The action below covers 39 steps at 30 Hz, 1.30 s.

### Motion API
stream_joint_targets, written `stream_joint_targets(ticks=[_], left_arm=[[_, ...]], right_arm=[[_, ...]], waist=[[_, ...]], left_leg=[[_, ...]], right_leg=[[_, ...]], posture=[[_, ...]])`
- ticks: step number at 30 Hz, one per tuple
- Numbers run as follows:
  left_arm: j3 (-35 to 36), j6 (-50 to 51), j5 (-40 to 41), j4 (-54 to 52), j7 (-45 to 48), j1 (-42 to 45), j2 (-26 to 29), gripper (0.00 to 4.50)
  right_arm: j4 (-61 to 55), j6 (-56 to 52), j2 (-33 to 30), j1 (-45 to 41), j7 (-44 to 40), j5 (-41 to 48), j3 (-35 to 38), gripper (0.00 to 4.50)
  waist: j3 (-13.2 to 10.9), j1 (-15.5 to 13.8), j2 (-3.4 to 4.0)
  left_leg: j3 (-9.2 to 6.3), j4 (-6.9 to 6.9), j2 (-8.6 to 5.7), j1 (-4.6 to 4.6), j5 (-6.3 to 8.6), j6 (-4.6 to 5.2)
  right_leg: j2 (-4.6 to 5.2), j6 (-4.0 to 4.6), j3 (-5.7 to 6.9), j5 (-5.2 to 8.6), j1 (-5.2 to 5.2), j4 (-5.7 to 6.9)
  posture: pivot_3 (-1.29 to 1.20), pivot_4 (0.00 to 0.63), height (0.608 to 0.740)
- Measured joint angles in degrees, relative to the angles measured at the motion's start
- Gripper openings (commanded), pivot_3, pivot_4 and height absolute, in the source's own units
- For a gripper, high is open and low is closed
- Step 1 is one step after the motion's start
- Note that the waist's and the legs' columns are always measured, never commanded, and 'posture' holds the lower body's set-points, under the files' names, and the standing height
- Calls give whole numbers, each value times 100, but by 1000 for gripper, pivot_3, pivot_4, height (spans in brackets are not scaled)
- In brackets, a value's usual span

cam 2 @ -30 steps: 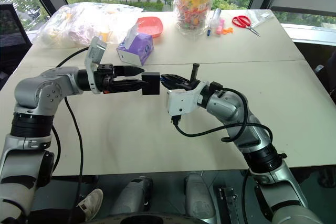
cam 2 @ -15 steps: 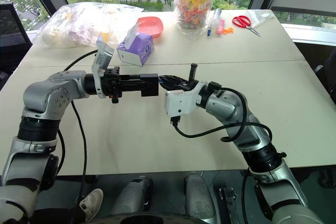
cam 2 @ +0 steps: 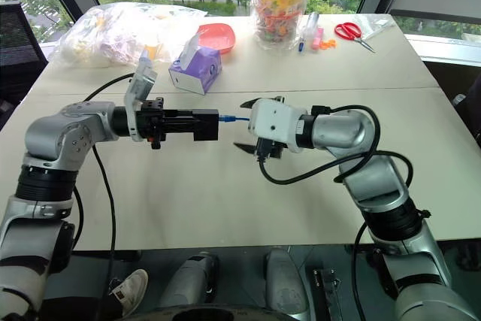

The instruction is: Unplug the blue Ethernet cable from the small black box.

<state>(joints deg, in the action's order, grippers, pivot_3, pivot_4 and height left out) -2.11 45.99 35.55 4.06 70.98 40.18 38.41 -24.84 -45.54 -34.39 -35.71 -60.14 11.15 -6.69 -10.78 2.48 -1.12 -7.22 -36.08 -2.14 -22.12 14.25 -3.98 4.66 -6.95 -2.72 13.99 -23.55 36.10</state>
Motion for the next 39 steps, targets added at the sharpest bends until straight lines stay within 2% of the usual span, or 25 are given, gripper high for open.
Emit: stream_joint_targets(ticks=[5, 10, 17, 20, 22, 38, 39], left_arm=[[-19, -63, 4, -9, 298, 14, 33, 463], [-35, -55, 4, -11, 383, 71, 38, 463], [-56, -50, 4, -11, 387, 109, 14, 463], [-61, -50, 4, -11, 390, 120, 4, 463], [-69, -42, 4, -11, 391, 120, -6, 463], [-134, -20, 4, -50, 395, 119, -19, 463], [-134, -19, 4, -53, 396, 118, -18, 463]], right_arm=[[430, -2450, 479, -734, 195, 1426, 929, 4266], [998, -3325, 798, -911, 587, 2025, 1267, 4266], [1040, -3531, 914, -1025, 945, 2506, 1243, 4266], [1039, -3533, 972, -1026, 1097, 2634, 1131, 3380], [1039, -3533, 980, -1025, 1178, 2696, 1084, 2473], [1037, -3454, 974, -1044, 1521, 2983, 864, 2473], [1037, -3447, 970, -1046, 1531, 2999, 853, 2199]], waist=[[0, -7, 0], [-2, -11, 3], [-2, 5, 3], [-2, 4, 3], [-2, 4, 3], [-2, 5, 3], [-2, 5, 3]], left_leg=[[-7, 3, 1, -2, 0, 0], [-6, 0, -2, -27, 0, 1], [-4, 5, -1, -29, 0, 1], [-4, 5, -1, -29, 0, 1], [-4, 4, -1, -29, 0, 1], [-4, 4, -1, -29, 0, 1], [-4, 4, -1, -29, 0, 1]], right_leg=[[-1, 2, 8, 0, -1, -1], [1, 0, 7, -1, -25, 0], [1, -1, 7, -1, -34, 4], [0, -1, 7, -1, -34, 5], [1, -1, 6, -1, -34, 5], [0, -1, 6, -1, -35, 5], [0, -1, 6, -1, -35, 5]], posture=[[0, 150, 740], [0, 150, 740], [0, 150, 740], [0, 150, 740], [0, 150, 740], [0, 150, 740], [0, 150, 740]])
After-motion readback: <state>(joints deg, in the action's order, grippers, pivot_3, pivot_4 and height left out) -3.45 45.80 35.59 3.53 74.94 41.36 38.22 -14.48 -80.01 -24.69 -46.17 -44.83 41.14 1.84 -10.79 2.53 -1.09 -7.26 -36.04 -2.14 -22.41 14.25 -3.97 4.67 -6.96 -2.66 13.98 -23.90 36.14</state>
